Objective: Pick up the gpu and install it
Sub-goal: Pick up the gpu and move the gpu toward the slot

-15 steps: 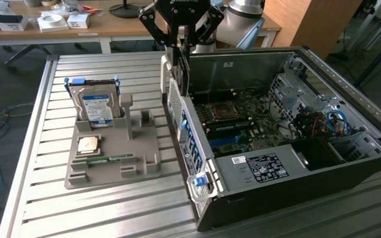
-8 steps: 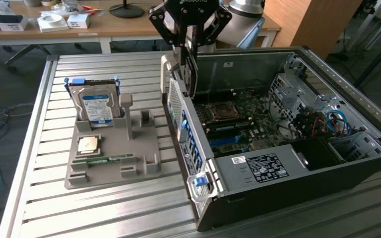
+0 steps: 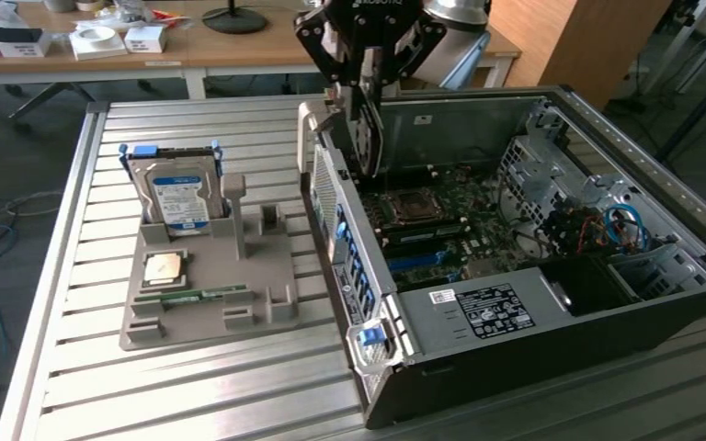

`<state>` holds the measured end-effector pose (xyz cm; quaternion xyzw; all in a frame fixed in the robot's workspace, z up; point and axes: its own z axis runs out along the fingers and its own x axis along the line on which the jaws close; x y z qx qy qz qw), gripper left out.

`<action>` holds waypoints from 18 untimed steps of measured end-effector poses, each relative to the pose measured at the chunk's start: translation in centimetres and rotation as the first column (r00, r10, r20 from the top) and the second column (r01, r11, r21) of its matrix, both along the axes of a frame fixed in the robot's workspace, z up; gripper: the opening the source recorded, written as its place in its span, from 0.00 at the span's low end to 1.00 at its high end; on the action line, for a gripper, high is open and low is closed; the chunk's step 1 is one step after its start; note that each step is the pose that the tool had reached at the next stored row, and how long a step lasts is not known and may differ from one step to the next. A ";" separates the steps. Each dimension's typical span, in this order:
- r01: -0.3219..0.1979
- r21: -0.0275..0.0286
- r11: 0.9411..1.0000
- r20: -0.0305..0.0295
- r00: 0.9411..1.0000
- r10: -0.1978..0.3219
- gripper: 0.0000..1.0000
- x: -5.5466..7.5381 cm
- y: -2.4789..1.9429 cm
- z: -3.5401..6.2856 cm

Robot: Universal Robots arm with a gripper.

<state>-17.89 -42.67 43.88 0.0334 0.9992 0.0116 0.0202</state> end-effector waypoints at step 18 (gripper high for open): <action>0.000 0.000 1.000 0.000 1.000 0.000 0.26 5.0 0.00 0.00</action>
